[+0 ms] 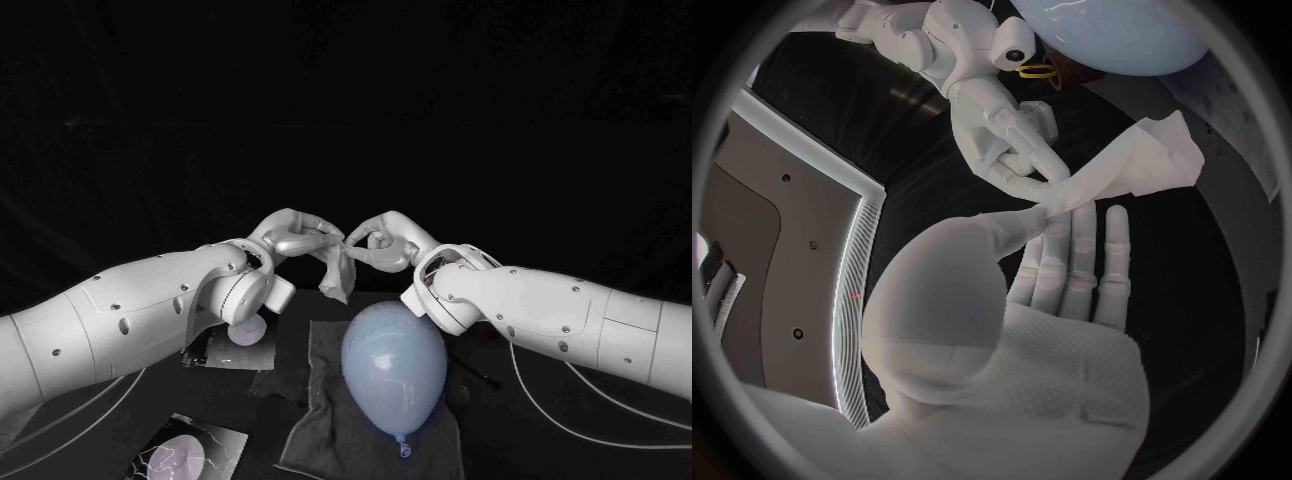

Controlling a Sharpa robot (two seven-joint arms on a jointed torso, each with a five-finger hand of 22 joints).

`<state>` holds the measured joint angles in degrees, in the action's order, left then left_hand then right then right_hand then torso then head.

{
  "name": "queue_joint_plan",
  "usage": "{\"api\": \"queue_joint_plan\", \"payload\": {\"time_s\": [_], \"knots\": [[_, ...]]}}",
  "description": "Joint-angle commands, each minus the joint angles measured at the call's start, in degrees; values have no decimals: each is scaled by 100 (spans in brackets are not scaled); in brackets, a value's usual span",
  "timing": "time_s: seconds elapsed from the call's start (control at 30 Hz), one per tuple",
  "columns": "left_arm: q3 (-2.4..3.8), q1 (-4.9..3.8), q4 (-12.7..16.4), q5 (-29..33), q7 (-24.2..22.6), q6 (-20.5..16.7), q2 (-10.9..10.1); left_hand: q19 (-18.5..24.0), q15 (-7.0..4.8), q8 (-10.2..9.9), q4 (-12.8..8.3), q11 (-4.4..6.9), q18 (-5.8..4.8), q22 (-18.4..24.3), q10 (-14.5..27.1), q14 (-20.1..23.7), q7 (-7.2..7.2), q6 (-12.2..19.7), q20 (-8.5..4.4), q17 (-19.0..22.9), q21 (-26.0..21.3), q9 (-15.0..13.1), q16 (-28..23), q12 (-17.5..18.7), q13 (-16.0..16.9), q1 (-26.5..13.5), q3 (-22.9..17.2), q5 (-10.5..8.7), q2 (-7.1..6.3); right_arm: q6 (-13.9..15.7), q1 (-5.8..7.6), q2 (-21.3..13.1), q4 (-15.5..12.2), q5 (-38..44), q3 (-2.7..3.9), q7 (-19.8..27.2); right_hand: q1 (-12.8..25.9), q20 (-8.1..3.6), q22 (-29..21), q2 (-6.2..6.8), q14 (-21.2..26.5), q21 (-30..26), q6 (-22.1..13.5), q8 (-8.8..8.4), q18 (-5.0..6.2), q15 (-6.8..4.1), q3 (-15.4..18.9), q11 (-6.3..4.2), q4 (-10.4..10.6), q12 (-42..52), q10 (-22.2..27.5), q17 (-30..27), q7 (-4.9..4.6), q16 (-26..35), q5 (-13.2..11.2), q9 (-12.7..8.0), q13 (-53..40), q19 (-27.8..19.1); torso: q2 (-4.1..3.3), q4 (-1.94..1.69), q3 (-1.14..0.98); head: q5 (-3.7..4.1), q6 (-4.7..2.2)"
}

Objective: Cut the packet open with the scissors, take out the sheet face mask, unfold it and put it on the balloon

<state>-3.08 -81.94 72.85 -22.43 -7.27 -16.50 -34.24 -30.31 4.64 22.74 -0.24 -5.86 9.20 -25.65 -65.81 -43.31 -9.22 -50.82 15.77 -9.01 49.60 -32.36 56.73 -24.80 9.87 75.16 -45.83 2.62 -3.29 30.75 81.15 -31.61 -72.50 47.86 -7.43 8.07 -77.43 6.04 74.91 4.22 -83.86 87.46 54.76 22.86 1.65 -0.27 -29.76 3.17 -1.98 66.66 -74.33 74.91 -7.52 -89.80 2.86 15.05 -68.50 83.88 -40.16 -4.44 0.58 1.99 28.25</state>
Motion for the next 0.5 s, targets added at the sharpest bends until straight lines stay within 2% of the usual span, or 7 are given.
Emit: {"api": "queue_joint_plan", "payload": {"time_s": [0.03,0.1,0.2,0.4,0.5], "knots": [[9,-11,11,45,-66,78,3,47,-4,28,26,-3,87,-6,44,30,-42,14,8,-7,35,-1948,33,-37,10,46,-21,18,4,95,-3,-1,-4,9,1,125,-2,-66,1442,-72,-614,51,87,79,-113,-67,10,-52,29,45,-34,1509,34,-20,-9,42,-38,508,0,1,1,-6,-2],[9,-11,12,52,-65,81,2,47,-4,28,26,-3,87,-6,44,30,-42,14,8,-7,35,-1948,33,-37,10,46,-21,18,4,167,-3,-4,-7,-5,1,162,13,-126,1481,-186,-614,170,186,281,-144,-140,34,-139,65,212,-212,1509,138,-20,-7,154,-185,569,0,2,1,-4,1],[8,-11,15,62,-71,76,1,47,-4,28,26,-3,87,-6,44,30,-42,14,8,-7,35,-1948,33,-37,10,46,-21,18,4,260,-4,-10,-16,8,1,187,30,-182,1502,-245,-614,233,146,410,-160,-190,-14,-184,87,265,-307,1509,176,-20,-7,236,-240,601,0,0,1,-8,3],[8,-11,2,109,-101,-7,-10,51,-4,34,27,-4,86,-7,50,34,-43,19,10,-9,35,-1954,36,-42,16,48,-22,17,-2,410,-5,-53,-56,100,1,166,61,-229,1509,-262,-614,254,88,568,-165,-226,-100,-217,79,262,-378,1509,204,-20,-7,332,-252,612,4,4,2,-13,-2],[8,-11,-16,144,-67,-48,-18,51,-4,37,28,-4,87,-8,50,34,-43,19,10,-10,37,-1957,38,-46,20,51,-25,18,-1,449,-5,-104,-105,123,1,174,64,-230,1509,-258,-614,254,83,575,-165,-228,-104,-218,77,253,-376,1509,205,-20,-7,336,-245,612,5,2,1,-13,-10]]}}
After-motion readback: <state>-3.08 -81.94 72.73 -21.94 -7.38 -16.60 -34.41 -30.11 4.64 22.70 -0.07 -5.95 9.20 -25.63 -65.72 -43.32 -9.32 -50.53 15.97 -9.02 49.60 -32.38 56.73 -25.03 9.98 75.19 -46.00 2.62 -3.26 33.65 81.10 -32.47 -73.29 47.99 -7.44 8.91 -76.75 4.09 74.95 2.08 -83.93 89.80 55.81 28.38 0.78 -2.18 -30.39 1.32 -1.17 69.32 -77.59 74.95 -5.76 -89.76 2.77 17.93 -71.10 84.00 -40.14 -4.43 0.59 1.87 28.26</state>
